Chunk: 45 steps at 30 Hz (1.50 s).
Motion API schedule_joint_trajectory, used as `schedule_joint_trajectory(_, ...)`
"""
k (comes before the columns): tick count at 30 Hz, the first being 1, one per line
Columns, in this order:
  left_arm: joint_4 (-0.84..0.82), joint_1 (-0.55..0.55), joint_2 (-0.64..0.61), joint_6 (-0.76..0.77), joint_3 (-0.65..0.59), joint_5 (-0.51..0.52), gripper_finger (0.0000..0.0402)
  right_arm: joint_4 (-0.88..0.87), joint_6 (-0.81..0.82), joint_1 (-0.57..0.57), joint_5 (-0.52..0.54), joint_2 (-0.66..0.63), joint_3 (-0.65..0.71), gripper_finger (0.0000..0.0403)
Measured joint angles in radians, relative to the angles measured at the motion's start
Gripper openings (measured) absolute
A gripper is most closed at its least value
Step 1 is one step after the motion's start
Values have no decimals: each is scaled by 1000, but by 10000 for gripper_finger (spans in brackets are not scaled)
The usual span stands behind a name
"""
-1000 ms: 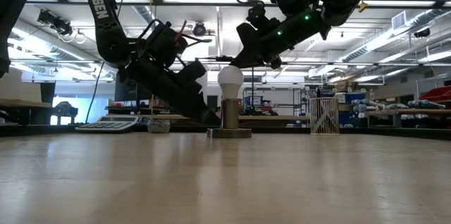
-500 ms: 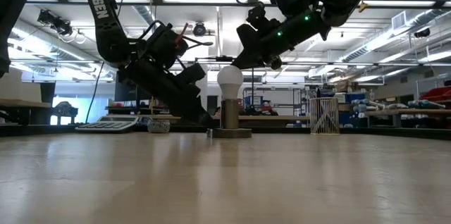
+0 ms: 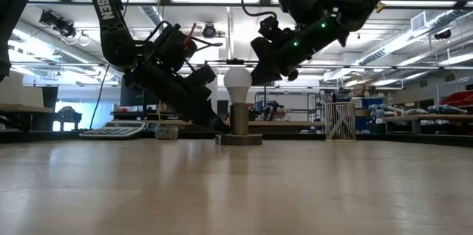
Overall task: Screw lightbulb
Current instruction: Insert the lightbulb into the lamp
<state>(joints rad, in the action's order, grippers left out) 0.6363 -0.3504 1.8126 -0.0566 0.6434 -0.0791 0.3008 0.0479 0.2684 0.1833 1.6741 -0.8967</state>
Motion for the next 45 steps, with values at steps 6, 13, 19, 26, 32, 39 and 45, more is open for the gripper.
schedule_joint_trajectory(6,-2,0,0,8,0,-2,4,-1,0,0,0,-2,-1,9)
schedule_joint_trajectory(13,-10,0,1,8,0,-4,3,-2,0,0,1,-4,-3,18)
schedule_joint_trajectory(19,35,0,50,13,5,-20,3,-7,1,12,4,-6,-5,38)
schedule_joint_trajectory(26,93,23,85,33,4,-21,3,-13,1,18,6,-8,-6,51)
schedule_joint_trajectory(32,94,26,86,33,4,-23,2,-41,1,23,6,-42,-6,59)
schedule_joint_trajectory(39,95,26,87,32,2,-25,2,-81,1,31,6,-98,-6,61)
schedule_joint_trajectory(45,100,26,87,29,1,-27,2,13,1,17,-79,-125,-7,49)
